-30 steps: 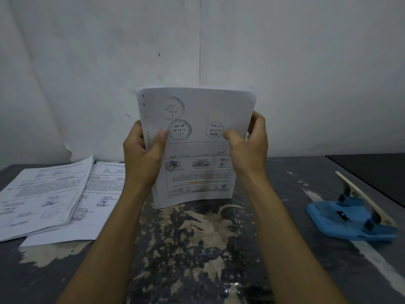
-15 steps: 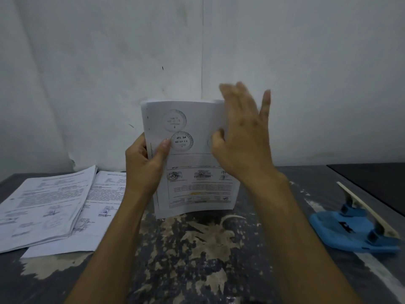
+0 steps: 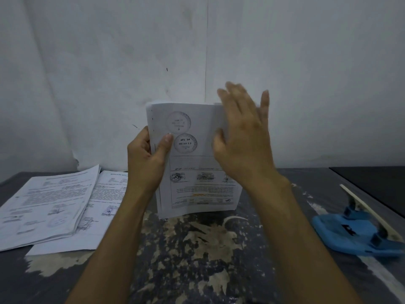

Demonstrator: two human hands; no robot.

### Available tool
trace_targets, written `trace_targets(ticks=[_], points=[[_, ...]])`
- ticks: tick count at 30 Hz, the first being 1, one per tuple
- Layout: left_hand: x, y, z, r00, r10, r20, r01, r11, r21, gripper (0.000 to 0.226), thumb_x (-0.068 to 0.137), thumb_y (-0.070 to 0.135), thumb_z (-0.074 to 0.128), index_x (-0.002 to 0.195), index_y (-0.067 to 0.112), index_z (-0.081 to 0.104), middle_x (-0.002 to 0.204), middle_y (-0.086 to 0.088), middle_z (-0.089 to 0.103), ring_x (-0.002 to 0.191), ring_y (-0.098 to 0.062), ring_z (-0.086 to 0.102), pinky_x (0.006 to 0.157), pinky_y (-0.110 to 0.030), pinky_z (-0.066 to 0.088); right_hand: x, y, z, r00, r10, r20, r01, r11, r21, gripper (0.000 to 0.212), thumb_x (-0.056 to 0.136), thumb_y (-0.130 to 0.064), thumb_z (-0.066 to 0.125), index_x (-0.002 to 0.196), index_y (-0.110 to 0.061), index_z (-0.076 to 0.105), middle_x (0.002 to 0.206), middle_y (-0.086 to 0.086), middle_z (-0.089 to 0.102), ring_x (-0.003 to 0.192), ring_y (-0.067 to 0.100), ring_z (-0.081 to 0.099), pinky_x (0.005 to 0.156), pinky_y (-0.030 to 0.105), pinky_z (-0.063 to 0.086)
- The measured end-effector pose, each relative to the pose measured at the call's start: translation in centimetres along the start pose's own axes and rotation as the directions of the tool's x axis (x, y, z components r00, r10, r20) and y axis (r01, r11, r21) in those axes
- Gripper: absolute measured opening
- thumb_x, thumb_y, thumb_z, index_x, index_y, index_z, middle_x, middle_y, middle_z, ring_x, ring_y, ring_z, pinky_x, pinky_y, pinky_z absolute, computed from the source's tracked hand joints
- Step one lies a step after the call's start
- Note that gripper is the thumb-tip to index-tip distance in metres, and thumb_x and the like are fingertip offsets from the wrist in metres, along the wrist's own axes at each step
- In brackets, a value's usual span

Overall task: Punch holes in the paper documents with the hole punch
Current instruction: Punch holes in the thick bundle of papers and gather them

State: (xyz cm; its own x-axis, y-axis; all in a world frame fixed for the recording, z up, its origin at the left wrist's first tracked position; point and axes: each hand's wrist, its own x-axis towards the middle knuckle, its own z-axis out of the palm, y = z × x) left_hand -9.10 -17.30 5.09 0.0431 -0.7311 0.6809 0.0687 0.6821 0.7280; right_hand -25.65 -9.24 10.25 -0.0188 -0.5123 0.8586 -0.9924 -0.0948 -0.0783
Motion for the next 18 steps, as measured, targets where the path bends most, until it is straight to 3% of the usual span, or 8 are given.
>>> trace_targets(ticks=[3,5,7,9,11,13,15,18], points=[[0.0,-0.2,0.1,1.0,-0.003,-0.006,0.003,1.0,0.01,0.015,0.096,0.019,0.063,0.111,0.015,0.063,0.097,0.011,0.071,0.086,-0.005,0.071,0.065,-0.018,0.056,-1.7,1.5,0.7,0.972,0.235,-0.005,-0.224,0.932,0.286,0.092,0.088,-0.016,0.069,0.159,-0.019,0.009,0.166,-0.001,0.007,0.153,0.015,0.004,0.125,0.049,0.004],[-0.1,-0.3,0.2,1.0,-0.005,-0.008,0.005,1.0,0.006,0.015,0.096,0.02,0.063,0.11,0.016,0.063,0.097,0.012,0.071,0.086,-0.006,0.071,0.065,-0.018,0.056,-2.9,2.0,1.0,0.912,0.399,0.09,-0.378,0.739,0.558,0.1,0.088,-0.017,0.074,0.158,-0.031,0.004,0.164,-0.01,0.009,0.15,0.014,0.016,0.12,0.043,0.028],[-0.1,-0.4,0.2,1.0,-0.001,-0.012,0.001,1.0,0.012,0.014,0.096,0.022,0.063,0.11,0.017,0.063,0.096,0.011,0.071,0.086,-0.006,0.071,0.066,-0.019,0.057,-3.7,2.6,1.6,0.837,0.502,0.219,-0.492,0.514,0.703,0.1,0.086,-0.019,0.077,0.156,-0.036,0.008,0.155,-0.009,0.031,0.135,0.01,0.041,0.1,0.024,0.047],[-0.2,-0.7,0.1,1.0,-0.008,-0.025,0.009,1.0,0.026,0.018,0.095,0.026,0.064,0.111,0.017,0.062,0.099,0.008,0.071,0.086,-0.008,0.071,0.066,-0.02,0.057,-4.3,3.5,2.6,0.809,0.483,0.334,-0.54,0.388,0.747,0.085,0.085,-0.019,0.078,0.152,-0.026,0.026,0.133,-0.006,0.055,0.113,0.006,0.06,0.082,0.018,0.055],[-0.5,-1.3,0.0,0.999,-0.017,-0.037,0.019,0.998,0.053,0.021,0.094,0.03,0.064,0.109,0.015,0.063,0.097,0.005,0.071,0.083,-0.008,0.071,0.065,-0.02,0.057,-4.9,4.6,4.0,0.816,0.458,0.353,-0.539,0.38,0.752,0.051,0.085,-0.015,0.077,0.13,-0.018,0.052,0.116,-0.005,0.068,0.104,0.011,0.068,0.078,0.023,0.06],[-1.1,-2.4,0.1,0.998,-0.052,-0.037,0.055,0.994,0.095,0.02,0.095,0.03,0.064,0.106,0.014,0.063,0.094,0.006,0.071,0.08,-0.006,0.071,0.063,-0.02,0.058,-5.8,5.3,5.1,0.809,0.46,0.366,-0.549,0.368,0.75,0.031,0.086,-0.009,0.075,0.114,-0.017,0.062,0.107,-0.005,0.072,0.096,0.009,0.071,0.076,0.023,0.06],[-2.0,-3.7,0.2,0.995,-0.093,-0.037,0.097,0.987,0.128,0.017,0.096,0.03,0.062,0.105,0.016,0.062,0.094,0.01,0.07,0.08,-0.001,0.07,0.063,-0.019,0.058,-7.1,5.6,6.1,0.776,0.472,0.419,-0.593,0.319,0.739,0.025,0.087,-0.006,0.072,0.111,-0.011,0.067,0.099,-0.004,0.074,0.086,0.004,0.073,0.071,0.021,0.059],[-2.9,-5.1,0.0,0.99,-0.135,-0.027,0.138,0.978,0.159,0.018,0.097,0.036,0.059,0.108,0.022,0.061,0.099,0.014,0.07,0.085,0.0,0.07,0.066,-0.02,0.059,-9.2,5.9,7.6,0.696,0.472,0.541,-0.692,0.242,0.68,0.022,0.09,-0.01,0.07,0.113,-0.009,0.071,0.098,-0.001,0.077,0.088,0.009,0.074,0.08,0.033,0.062]])
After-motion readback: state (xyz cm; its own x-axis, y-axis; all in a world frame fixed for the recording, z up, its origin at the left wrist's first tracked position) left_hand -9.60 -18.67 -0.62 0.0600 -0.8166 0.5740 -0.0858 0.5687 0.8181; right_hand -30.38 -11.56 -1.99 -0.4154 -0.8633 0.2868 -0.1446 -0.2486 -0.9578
